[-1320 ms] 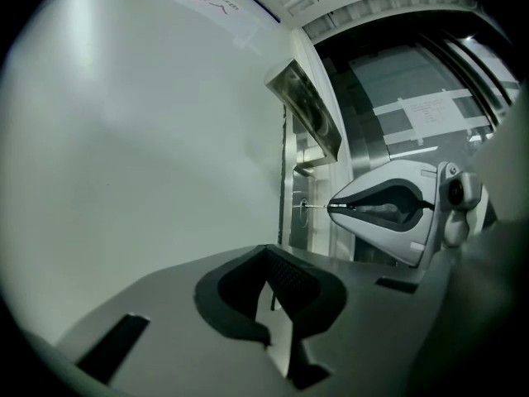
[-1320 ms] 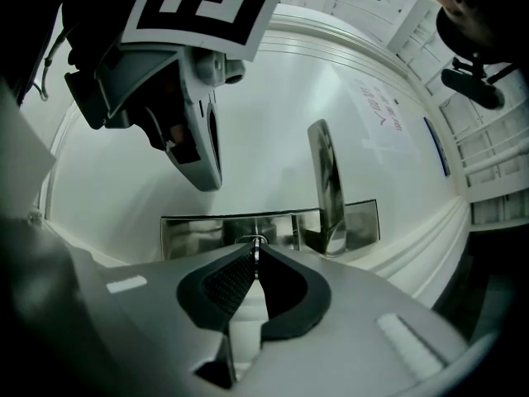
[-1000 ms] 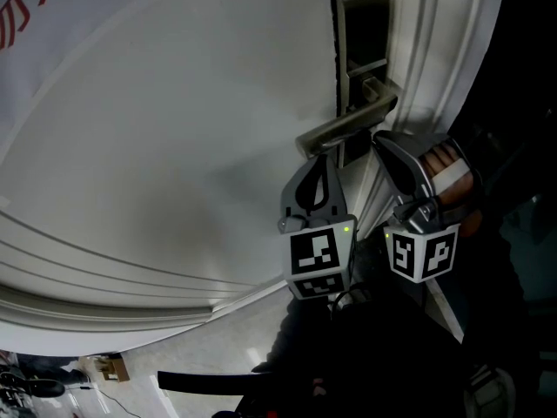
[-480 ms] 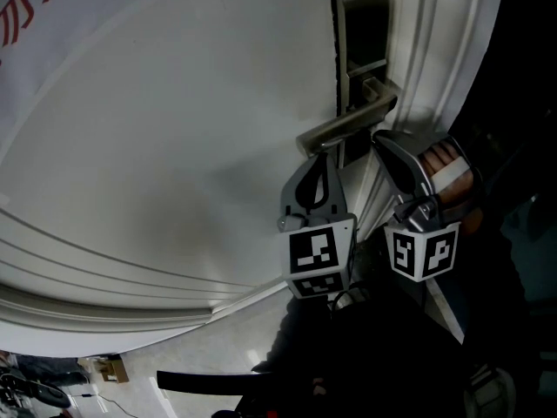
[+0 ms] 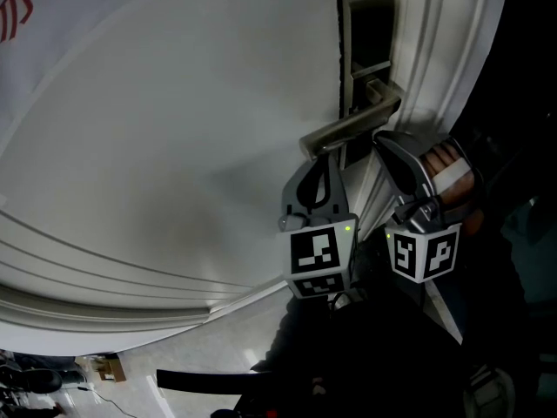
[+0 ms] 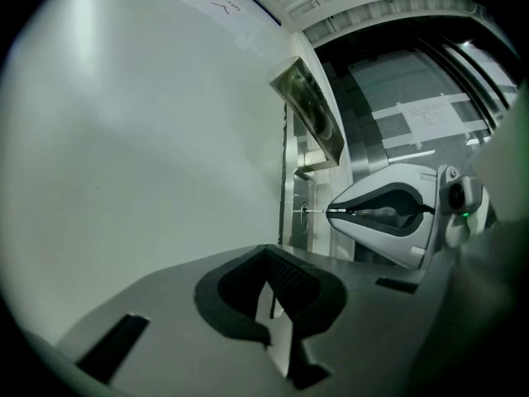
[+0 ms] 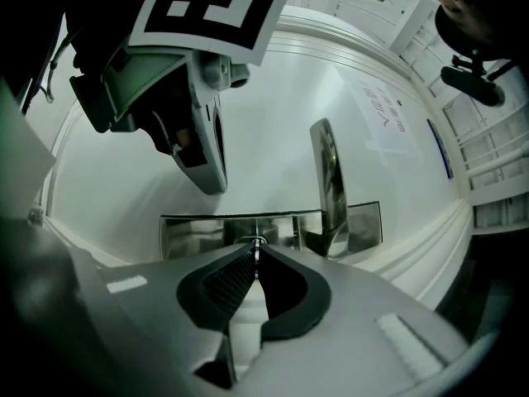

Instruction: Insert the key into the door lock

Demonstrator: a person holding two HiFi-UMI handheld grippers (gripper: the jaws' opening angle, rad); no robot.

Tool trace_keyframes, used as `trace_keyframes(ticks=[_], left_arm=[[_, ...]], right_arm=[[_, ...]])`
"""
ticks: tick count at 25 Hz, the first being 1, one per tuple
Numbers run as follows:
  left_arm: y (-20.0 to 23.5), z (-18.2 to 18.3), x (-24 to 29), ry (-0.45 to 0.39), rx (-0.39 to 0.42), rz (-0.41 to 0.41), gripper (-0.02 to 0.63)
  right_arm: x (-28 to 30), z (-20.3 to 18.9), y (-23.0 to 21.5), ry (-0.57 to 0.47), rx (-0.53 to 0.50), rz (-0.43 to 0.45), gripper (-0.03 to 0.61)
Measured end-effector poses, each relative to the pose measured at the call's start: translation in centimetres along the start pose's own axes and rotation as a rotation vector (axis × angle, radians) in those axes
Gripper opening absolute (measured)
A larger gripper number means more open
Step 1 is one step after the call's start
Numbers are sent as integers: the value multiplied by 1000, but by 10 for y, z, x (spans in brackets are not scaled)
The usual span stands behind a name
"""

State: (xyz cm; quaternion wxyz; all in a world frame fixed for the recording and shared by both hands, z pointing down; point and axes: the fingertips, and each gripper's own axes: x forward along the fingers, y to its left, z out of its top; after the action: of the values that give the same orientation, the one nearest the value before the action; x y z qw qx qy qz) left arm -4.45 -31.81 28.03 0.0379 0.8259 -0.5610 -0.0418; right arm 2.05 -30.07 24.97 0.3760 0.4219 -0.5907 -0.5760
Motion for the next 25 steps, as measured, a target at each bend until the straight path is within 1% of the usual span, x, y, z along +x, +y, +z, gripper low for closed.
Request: trace_keyframes(ticks=[6, 25], left_arm=[[-1, 1, 3, -3, 0, -17, 1], [1, 4, 2, -10, 3, -22, 2]], right_arm=[[0, 0, 0, -3, -1, -1, 14], [3, 0, 0, 3, -5, 0, 14]])
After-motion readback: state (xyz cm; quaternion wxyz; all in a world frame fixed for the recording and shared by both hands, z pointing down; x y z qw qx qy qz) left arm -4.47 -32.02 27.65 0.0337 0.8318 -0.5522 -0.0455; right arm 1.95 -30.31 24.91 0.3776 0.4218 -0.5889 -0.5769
